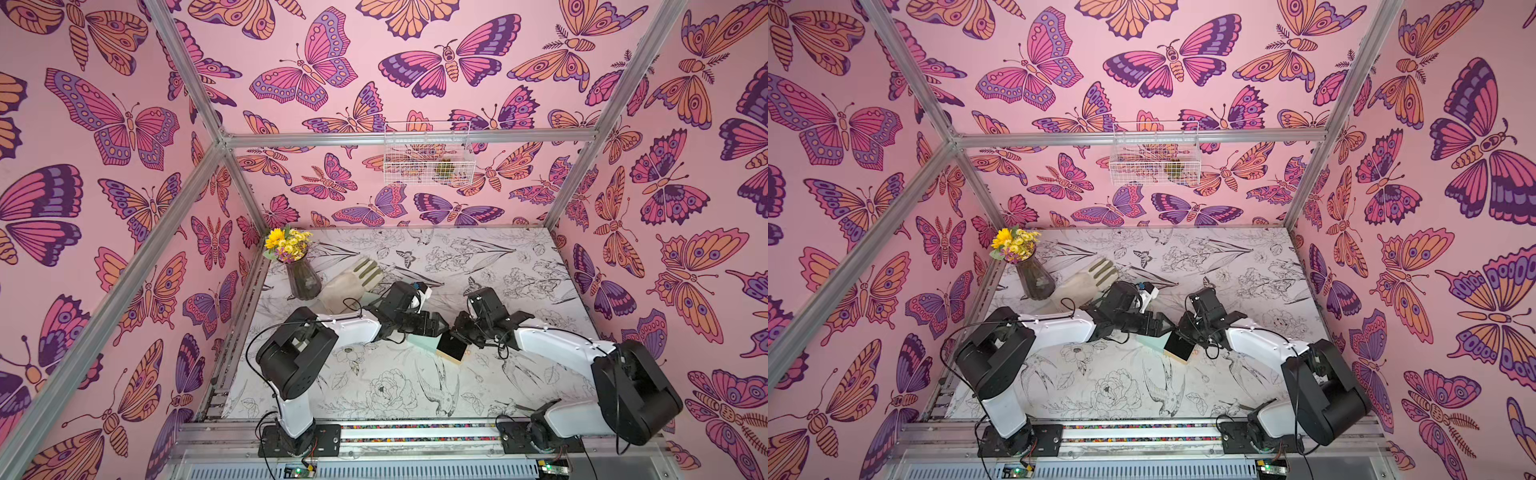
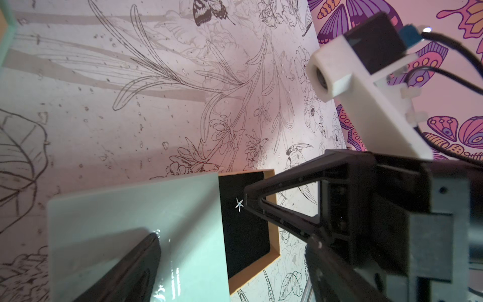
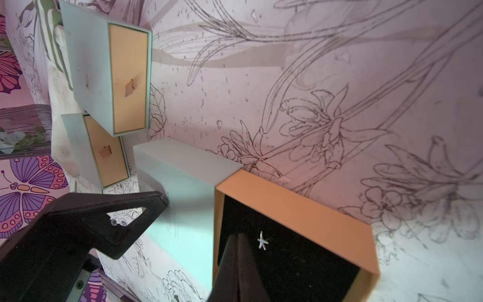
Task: Place the earrings into the drawer-style jewelry box
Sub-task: Insert the earring into the inner lining.
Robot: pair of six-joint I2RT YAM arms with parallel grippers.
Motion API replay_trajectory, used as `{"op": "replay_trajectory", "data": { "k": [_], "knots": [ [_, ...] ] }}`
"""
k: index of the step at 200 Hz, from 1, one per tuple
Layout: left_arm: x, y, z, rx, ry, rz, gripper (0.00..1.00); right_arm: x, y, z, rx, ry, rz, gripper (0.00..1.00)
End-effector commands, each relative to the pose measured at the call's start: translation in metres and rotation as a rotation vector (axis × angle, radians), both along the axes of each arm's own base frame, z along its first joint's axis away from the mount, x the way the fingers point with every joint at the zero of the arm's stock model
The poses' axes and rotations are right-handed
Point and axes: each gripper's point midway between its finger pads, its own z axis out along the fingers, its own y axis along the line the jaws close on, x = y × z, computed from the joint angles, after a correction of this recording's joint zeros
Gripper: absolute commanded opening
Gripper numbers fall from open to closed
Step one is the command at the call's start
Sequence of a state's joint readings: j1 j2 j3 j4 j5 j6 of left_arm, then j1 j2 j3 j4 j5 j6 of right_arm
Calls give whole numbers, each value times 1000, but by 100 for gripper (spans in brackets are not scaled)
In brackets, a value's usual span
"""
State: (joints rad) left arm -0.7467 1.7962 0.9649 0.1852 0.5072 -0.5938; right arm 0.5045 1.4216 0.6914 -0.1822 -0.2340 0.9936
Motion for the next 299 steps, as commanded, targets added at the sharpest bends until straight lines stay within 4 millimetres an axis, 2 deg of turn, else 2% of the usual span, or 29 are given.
{"op": "replay_trajectory", "data": {
  "k": [1, 52, 136, 164, 190, 218, 238, 299],
  "knots": [
    [-24, 15, -49, 135, 135, -7, 89, 5, 2, 0, -9, -1, 11, 5],
    [-23, 14, -49, 135, 135, -7, 89, 1, -10, -14, -74, 32, -10, 4],
    [-24, 14, -50, 137, 137, -8, 89, -2, -16, -18, -115, 55, -9, 4],
    [-25, 15, -51, 139, 140, -8, 89, -2, -16, -14, -121, 50, -3, 4],
    [-24, 14, -50, 137, 137, -8, 89, 1, -18, 1, -115, 1, -9, 4],
    [-24, 14, -49, 135, 135, -9, 89, 6, -5, 14, -54, -50, 35, 4],
    [-24, 14, -51, 137, 138, -9, 89, 5, 0, 8, -37, -22, 55, 3],
    [-24, 13, -51, 138, 136, -10, 89, -1, -4, -15, -74, 48, 50, 3]
  ]
}}
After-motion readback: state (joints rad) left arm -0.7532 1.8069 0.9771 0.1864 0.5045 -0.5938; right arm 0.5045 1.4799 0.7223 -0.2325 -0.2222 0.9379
